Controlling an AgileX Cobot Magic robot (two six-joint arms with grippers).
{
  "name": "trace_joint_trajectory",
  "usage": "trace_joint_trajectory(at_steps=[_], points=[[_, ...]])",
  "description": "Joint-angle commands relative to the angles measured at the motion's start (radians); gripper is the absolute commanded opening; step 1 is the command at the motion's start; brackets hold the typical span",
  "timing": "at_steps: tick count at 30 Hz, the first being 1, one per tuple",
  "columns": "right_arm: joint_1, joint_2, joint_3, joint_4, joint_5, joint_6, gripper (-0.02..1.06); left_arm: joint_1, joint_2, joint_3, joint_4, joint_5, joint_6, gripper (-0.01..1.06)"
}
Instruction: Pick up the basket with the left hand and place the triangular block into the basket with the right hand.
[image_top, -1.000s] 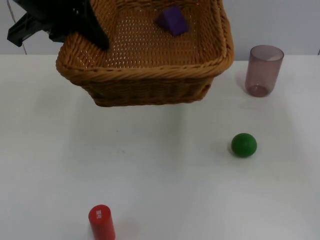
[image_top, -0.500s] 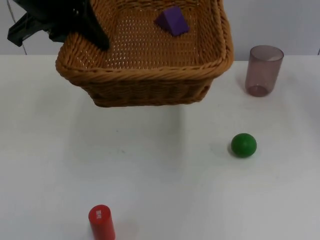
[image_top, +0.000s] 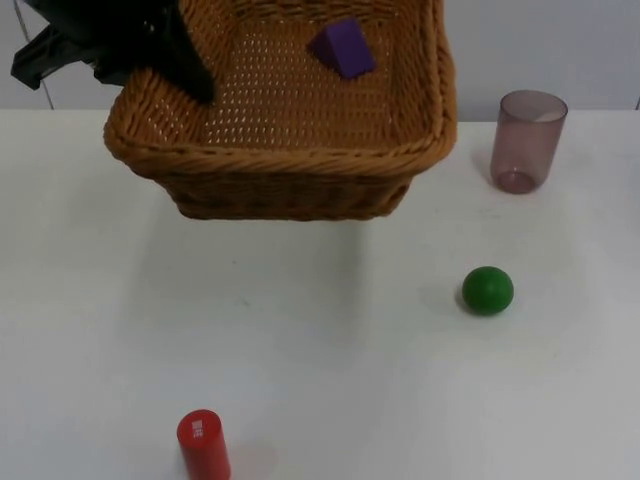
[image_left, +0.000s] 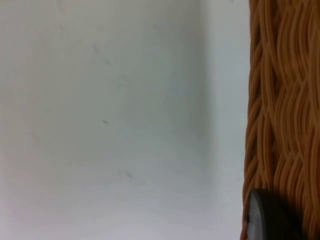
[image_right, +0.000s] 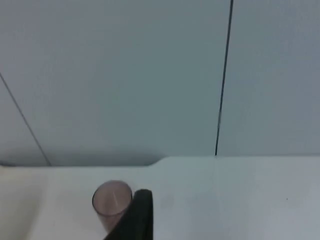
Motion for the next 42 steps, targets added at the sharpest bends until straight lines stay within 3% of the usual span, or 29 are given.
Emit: trace_joint_trajectory(at_steps=[1, 9, 15, 21, 32, 42], points=[[-0.004, -0.011, 0.01, 0.012, -0.018, -0.014, 0.93, -0.005, -0.02, 0.0, 0.03, -0.045, -0.033, 0.0], [-0.004, -0.011, 0.01, 0.055, -0.018, -0.051, 0.93, -0.005, 0.002, 0.024, 0.065, -0.11, -0.047, 0.0], [-0.004, -0.011, 0.01, 0.063, -0.003, -0.054, 0.93, -0.003, 0.097, 0.02, -0.022, -0.112, 0.01, 0.0], [-0.004, -0.011, 0.01, 0.075, 0.029, -0.063, 0.93, -0.003, 0.22, 0.02, -0.115, -0.175, 0.066, 0.0], [-0.004, -0.011, 0.01, 0.075, 0.037, -0.082, 0.93, -0.003, 0.362, 0.02, -0.328, -0.248, 0.281, 0.0], [-0.004, -0.011, 0.01, 0.075, 0.021, -0.087, 0.93, -0.003, 0.374, 0.02, -0.352, -0.305, 0.351, 0.0]])
